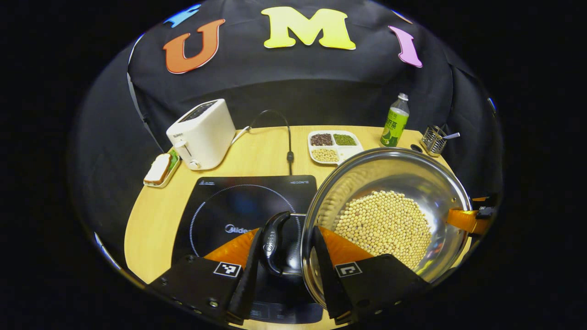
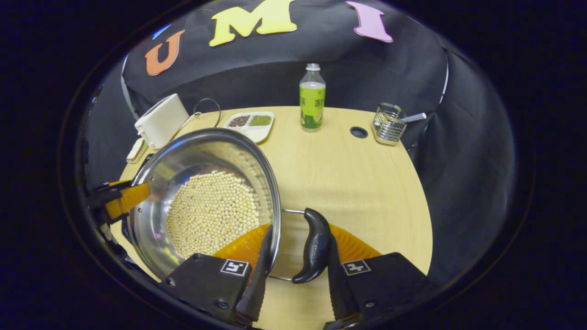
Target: First push the handle of the pot to place it horizontally, then grasp the pot with both hands and set it on the induction cooktop.
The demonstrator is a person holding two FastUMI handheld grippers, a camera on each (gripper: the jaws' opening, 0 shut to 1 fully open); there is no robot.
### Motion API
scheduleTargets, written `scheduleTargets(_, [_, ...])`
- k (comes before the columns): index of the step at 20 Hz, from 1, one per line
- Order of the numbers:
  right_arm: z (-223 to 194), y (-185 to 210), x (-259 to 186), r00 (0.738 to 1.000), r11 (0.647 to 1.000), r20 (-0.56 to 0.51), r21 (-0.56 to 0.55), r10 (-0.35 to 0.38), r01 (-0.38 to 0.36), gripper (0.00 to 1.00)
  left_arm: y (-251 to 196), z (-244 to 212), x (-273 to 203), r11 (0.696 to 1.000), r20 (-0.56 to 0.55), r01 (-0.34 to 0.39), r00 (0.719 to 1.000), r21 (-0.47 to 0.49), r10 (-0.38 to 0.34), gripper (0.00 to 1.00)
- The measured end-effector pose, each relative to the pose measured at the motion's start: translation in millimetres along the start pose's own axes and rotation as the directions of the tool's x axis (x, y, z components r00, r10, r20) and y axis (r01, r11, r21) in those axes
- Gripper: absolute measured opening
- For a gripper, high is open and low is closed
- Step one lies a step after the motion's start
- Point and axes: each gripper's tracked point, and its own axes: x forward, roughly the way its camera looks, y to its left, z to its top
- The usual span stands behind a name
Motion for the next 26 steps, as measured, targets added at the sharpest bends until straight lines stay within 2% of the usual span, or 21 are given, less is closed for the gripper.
scheduleTargets(16, [18,155,19,0.997,0.997,-0.026,-0.018,0.077,-0.078,0.58,150,1,-7,0.995,-0.016,-0.093,0.996,-0.021,0.093,0.59])
scheduleTargets(26, [18,218,41,0.996,0.998,-0.058,-0.005,0.069,-0.069,0.58,206,-2,15,0.995,-0.047,-0.100,0.994,-0.011,0.100,0.59])
